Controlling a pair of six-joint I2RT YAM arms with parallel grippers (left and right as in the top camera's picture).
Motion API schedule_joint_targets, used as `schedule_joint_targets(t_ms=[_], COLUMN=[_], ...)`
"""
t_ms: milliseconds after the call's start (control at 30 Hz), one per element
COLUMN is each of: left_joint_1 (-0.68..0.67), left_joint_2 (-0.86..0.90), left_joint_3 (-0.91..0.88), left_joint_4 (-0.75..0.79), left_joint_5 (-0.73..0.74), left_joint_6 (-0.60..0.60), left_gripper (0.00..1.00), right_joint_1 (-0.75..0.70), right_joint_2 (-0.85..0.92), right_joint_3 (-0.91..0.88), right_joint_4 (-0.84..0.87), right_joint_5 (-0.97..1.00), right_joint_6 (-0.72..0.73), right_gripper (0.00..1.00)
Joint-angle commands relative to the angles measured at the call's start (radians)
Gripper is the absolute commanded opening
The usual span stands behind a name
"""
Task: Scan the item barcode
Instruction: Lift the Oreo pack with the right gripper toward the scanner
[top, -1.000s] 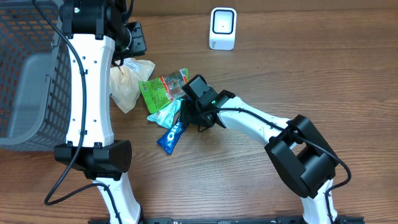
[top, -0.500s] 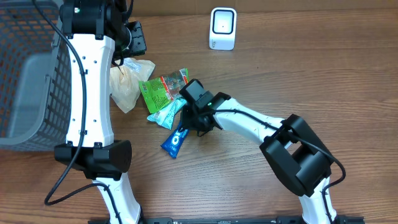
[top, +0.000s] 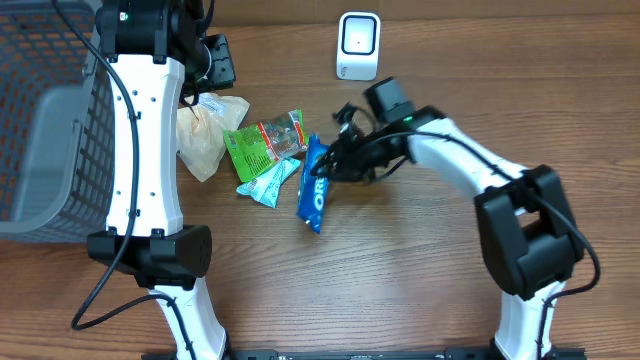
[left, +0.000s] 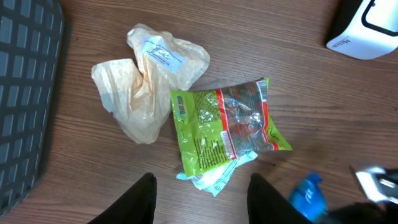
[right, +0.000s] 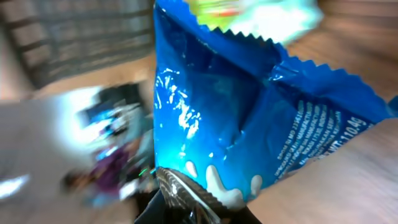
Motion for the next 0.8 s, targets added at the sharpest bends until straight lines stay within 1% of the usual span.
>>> schedule_joint_targets(t_ms=[0, 67, 300, 400, 667, 767], left_joint_1=[-0.002, -0.002, -0.002, -0.002, -0.002, -0.002], left_joint_2=[-0.015, -0.015, -0.015, -0.015, -0.015, -0.015], left_joint_3=[-0.006, -0.006, -0.006, -0.006, -0.006, -0.006], left_joint_4=[0.004, 0.004, 0.004, 0.005, 0.004, 0.0], left_joint_5=[0.008, 0.008, 0.008, 0.008, 0.009, 0.009], left_joint_6=[-0.009, -0.009, -0.009, -0.009, -0.009, -0.009], left_gripper=[0.4, 0.4, 0.41, 0.41, 0.41, 0.41], right_joint_1=[-0.03, -0.038, -0.046, -0.063, -0.188, -0.226], right_joint_2=[-0.047, -0.047, -0.088, -0.119, -0.244, -0.301], right_joint_3=[0.011, 0.011, 0.016, 0.017, 0.017, 0.017], right_joint_4=[0.013, 0.034, 0.04, 0.062, 0.062, 0.063], right_joint_5=[-0.421, -0.474, -0.474, -0.474, -0.474, -0.475], right_joint_6=[-0.148, -0.135, -0.105, -0.061, -0.056, -0.085], right_gripper=[0.04, 0.04, 0.04, 0.04, 0.04, 0.03])
